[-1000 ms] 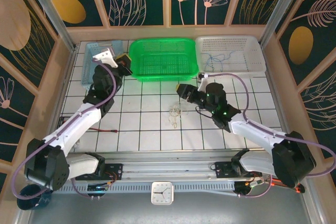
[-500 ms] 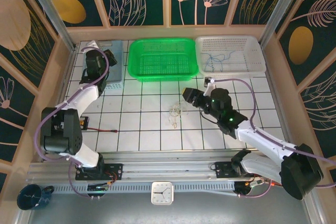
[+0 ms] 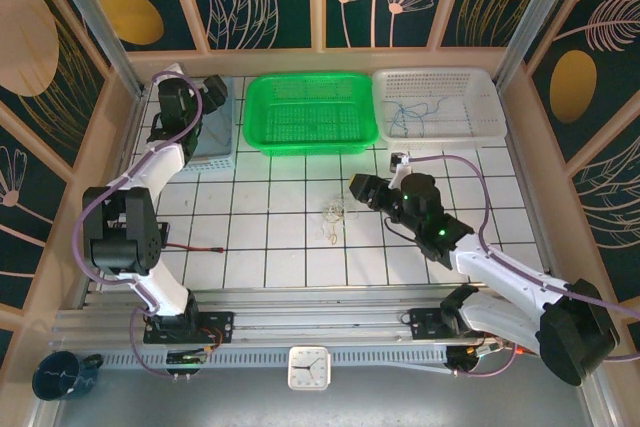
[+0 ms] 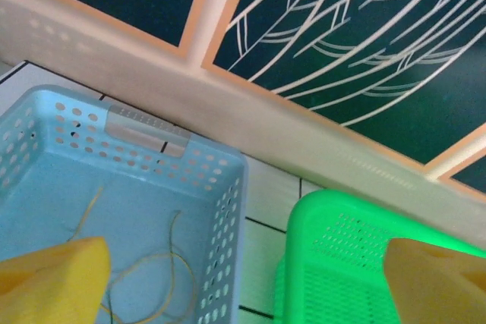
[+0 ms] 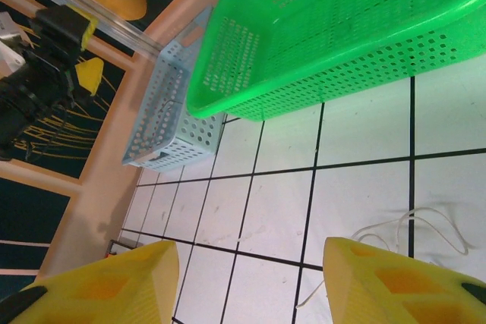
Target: Untangle the cables
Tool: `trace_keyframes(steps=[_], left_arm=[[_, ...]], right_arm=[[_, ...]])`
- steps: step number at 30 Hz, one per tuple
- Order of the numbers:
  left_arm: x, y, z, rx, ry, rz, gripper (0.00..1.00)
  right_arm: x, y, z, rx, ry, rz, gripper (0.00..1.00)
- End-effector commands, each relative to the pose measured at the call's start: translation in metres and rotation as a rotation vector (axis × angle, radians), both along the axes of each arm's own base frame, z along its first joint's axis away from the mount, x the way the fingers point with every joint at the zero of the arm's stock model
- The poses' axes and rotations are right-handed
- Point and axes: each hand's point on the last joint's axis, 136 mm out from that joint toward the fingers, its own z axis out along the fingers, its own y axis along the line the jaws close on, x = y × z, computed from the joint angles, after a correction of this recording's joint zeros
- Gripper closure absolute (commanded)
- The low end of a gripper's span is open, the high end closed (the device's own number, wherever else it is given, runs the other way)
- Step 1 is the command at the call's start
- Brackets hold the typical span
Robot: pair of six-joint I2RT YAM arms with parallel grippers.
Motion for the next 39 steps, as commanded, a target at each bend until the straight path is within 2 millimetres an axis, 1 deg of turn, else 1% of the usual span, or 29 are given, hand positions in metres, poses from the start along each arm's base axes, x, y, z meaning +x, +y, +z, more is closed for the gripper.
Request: trace_keyframes(steps=[1, 4, 7, 10, 14, 19, 21, 24, 27, 28, 33, 36, 39], left_arm=[[-0.003, -0.007, 0.024, -0.006, -0.039, -0.052, 0.01], [-0.010, -0.019, 0.028, -0.038, -0.042, -0.114, 0.01], [-0.022, -0.031, 0.029, -0.073, -0.047, -0.179, 0.01], [-0.038, -0.043, 0.030, -0.105, -0.047, -0.244, 0.01], [-0.068, -0.062, 0.024, -0.131, -0.036, -0.310, 0.01], [-0.113, -0.098, 0.003, -0.180, 0.005, -0.388, 0.01], [-0.132, -0.111, -0.007, -0.226, 0.025, -0.405, 0.01], [-0.156, -0.123, -0.015, -0.286, 0.035, -0.415, 0.01], [-0.176, -0.135, -0.026, -0.313, 0.051, -0.416, 0.01], [-0.182, -0.140, -0.033, -0.322, 0.066, -0.423, 0.01], [-0.202, -0.167, -0.058, -0.349, 0.124, -0.470, 0.01], [-0.206, -0.178, -0.068, -0.348, 0.144, -0.489, 0.01], [-0.207, -0.183, -0.075, -0.355, 0.154, -0.494, 0.01]], right_arm=[[-0.002, -0.003, -0.004, -0.028, -0.008, -0.010, 0.47], [-0.004, -0.002, -0.010, -0.051, 0.004, -0.001, 0.47], [-0.008, -0.002, -0.017, -0.079, 0.019, 0.008, 0.47], [-0.014, 0.001, -0.028, -0.117, 0.042, 0.027, 0.46], [-0.023, 0.006, -0.044, -0.160, 0.075, 0.058, 0.47], [-0.040, 0.016, -0.067, -0.215, 0.116, 0.116, 0.46], [-0.048, 0.020, -0.077, -0.239, 0.133, 0.137, 0.46], [-0.058, 0.025, -0.088, -0.269, 0.149, 0.160, 0.46], [-0.068, 0.028, -0.096, -0.296, 0.159, 0.168, 0.46], [-0.070, 0.030, -0.098, -0.301, 0.162, 0.170, 0.46], [-0.082, 0.035, -0.113, -0.337, 0.189, 0.187, 0.47], [-0.087, 0.039, -0.122, -0.364, 0.205, 0.198, 0.48], [-0.087, 0.044, -0.131, -0.392, 0.216, 0.201, 0.49]])
